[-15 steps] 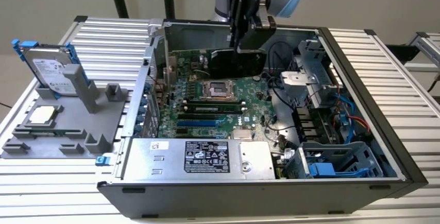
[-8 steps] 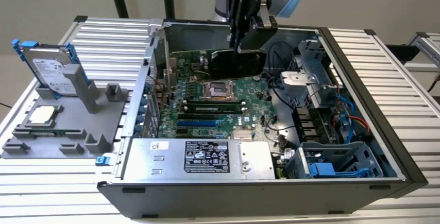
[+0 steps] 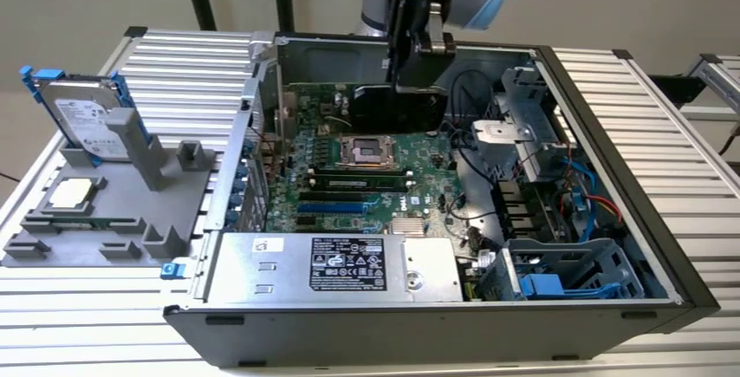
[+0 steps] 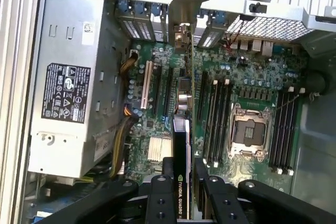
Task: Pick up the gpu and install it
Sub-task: 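Insert the gpu into the slot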
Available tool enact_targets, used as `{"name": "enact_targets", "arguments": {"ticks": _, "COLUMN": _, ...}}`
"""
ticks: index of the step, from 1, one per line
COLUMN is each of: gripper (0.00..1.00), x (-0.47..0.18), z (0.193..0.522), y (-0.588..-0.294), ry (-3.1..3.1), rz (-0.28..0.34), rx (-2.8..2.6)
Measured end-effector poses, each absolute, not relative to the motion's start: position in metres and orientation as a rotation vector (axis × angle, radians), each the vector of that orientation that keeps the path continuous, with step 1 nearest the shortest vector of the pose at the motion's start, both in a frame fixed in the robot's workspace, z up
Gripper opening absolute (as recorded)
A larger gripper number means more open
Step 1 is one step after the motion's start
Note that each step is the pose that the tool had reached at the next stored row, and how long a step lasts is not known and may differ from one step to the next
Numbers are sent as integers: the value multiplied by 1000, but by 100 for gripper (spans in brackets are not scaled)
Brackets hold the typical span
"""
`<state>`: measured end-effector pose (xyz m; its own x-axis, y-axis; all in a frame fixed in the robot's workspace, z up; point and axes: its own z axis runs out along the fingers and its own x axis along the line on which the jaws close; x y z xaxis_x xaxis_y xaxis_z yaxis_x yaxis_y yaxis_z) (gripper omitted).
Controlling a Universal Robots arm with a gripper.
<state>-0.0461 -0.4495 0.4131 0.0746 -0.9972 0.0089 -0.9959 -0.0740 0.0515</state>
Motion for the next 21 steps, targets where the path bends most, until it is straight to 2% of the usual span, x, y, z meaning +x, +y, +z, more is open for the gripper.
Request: {"name": "enact_targets", "arguments": {"ticks": 21, "gripper": 0, "x": -46, "z": 402, "y": -449, "ry": -2196, "rz": -47, "rx": 2186}}
